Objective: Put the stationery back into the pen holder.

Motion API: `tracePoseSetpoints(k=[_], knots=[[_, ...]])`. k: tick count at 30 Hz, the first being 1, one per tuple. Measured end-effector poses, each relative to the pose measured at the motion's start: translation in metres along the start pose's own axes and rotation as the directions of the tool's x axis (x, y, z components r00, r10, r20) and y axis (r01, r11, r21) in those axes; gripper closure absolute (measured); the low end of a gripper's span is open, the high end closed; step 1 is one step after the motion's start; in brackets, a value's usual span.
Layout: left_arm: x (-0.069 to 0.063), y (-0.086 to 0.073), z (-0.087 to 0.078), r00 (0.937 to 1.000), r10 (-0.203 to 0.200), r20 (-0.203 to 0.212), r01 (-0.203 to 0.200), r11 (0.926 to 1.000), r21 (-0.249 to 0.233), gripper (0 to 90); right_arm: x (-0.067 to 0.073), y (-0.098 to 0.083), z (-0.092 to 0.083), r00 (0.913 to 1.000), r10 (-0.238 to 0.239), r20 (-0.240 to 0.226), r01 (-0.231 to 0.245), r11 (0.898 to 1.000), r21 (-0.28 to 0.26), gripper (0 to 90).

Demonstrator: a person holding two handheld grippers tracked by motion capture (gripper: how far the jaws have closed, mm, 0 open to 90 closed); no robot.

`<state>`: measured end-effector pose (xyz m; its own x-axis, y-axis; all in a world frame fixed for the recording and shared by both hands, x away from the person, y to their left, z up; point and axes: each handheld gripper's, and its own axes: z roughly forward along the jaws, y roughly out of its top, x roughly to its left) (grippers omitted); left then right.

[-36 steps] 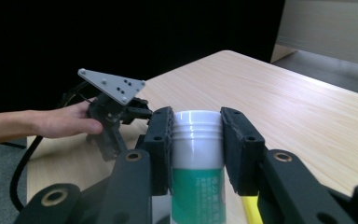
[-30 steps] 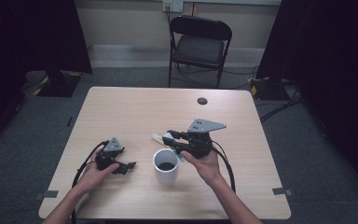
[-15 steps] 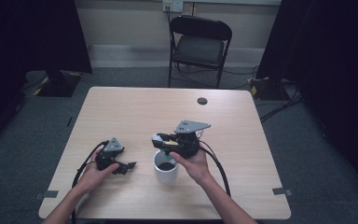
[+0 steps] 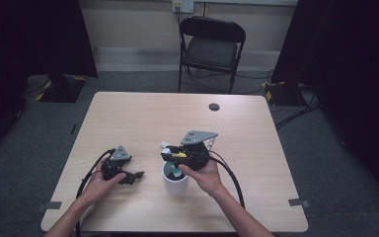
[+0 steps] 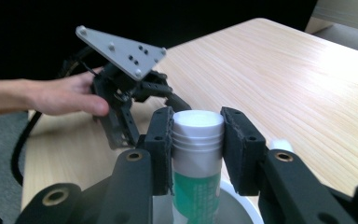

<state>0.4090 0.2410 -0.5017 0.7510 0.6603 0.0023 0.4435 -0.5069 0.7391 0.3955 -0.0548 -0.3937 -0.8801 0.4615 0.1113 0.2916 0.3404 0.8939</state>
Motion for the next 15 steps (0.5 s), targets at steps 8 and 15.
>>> tracePoseSetpoints(k=[8, 15], knots=[[0.001, 0.000, 0.000, 0.9999, 0.011, -0.004, -0.011, 0.9999, 0.001, 14.6, -0.002, -0.014, -0.010, 0.9998, 0.013, 0.015, -0.014, 1.000, 0.021, 65.6], [0.001, 0.000, 0.000, 0.9999, 0.010, -0.004, -0.010, 0.9999, 0.002, 14.6, -0.001, -0.023, -0.026, 0.9995, 0.013, 0.028, -0.014, 0.999, 0.040, 65.6]])
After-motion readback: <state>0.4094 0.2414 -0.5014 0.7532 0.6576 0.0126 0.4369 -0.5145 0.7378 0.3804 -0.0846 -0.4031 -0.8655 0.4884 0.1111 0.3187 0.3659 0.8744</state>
